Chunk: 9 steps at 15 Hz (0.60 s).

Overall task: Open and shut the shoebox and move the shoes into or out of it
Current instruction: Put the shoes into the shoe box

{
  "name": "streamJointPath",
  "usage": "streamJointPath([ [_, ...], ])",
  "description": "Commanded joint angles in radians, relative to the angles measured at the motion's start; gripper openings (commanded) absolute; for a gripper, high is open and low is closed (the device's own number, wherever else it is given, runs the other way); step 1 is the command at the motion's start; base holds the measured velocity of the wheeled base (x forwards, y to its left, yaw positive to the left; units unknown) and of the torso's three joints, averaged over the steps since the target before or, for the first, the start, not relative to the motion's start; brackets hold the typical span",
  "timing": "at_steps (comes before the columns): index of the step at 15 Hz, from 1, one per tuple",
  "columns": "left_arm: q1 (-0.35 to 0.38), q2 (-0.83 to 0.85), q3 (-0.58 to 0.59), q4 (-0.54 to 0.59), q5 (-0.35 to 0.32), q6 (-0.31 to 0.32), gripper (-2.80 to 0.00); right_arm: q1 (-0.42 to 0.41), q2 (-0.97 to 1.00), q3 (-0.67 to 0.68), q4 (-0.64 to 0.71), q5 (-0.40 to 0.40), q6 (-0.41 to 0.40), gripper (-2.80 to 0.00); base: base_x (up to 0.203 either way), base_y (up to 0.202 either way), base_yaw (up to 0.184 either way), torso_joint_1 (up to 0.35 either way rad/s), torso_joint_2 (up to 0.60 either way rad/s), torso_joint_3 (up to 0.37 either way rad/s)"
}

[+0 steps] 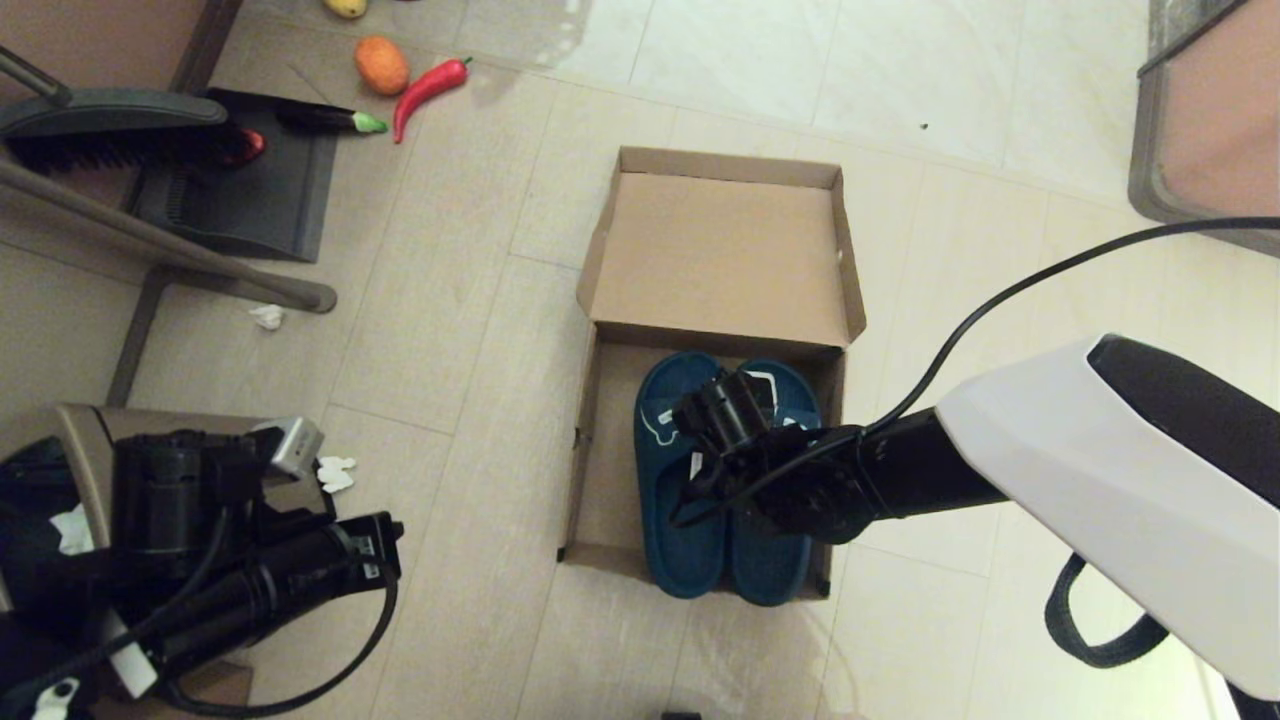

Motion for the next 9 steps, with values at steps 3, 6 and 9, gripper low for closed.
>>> streamJointPath([
  [3,0.001,-0.007,0.018,-0.003,0.003,-0.003,-2.8,-0.006,0.056,-0.07,-0.001,-0.003,0.003,-2.8,0.0,0.0,0.0,0.0,0.0,0.0],
  [6,0.001,-0.006,0.017,-0.003,0.003,-0.003,-2.8,-0.022,0.099,-0.146,0.001,-0.005,-0.002,-2.8,0.0,0.0,0.0,0.0,0.0,0.0],
  [9,0.001,-0.006,0.021,-0.003,0.003,-0.005,-2.8,-0.037,0.126,-0.186,0.001,-0.005,-0.017,-2.8,0.0,0.0,0.0,0.0,0.0,0.0],
])
